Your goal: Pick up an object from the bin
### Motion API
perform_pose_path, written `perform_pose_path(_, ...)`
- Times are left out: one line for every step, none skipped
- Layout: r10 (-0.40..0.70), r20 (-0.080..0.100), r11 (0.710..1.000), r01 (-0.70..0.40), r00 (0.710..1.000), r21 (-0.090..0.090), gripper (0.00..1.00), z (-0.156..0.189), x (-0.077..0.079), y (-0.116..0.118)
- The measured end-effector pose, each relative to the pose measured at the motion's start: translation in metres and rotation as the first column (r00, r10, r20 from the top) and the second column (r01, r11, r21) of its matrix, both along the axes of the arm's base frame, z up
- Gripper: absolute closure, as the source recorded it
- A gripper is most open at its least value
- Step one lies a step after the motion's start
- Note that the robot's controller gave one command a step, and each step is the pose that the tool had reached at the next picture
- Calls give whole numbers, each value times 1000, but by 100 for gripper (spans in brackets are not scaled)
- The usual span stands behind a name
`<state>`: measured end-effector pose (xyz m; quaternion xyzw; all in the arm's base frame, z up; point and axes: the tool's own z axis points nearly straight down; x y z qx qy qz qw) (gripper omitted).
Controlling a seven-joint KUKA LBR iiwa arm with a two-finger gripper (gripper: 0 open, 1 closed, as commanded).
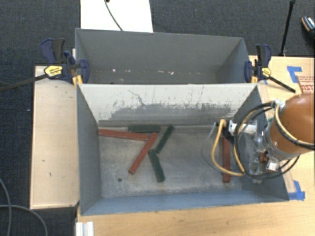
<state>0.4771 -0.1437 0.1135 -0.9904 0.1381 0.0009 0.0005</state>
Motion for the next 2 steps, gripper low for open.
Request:
perform_pose_path(229,1,974,-229,974,2,100,-35,14,28)
perform_pose_path(257,6,966,-257,966,3,100,-40,110,84)
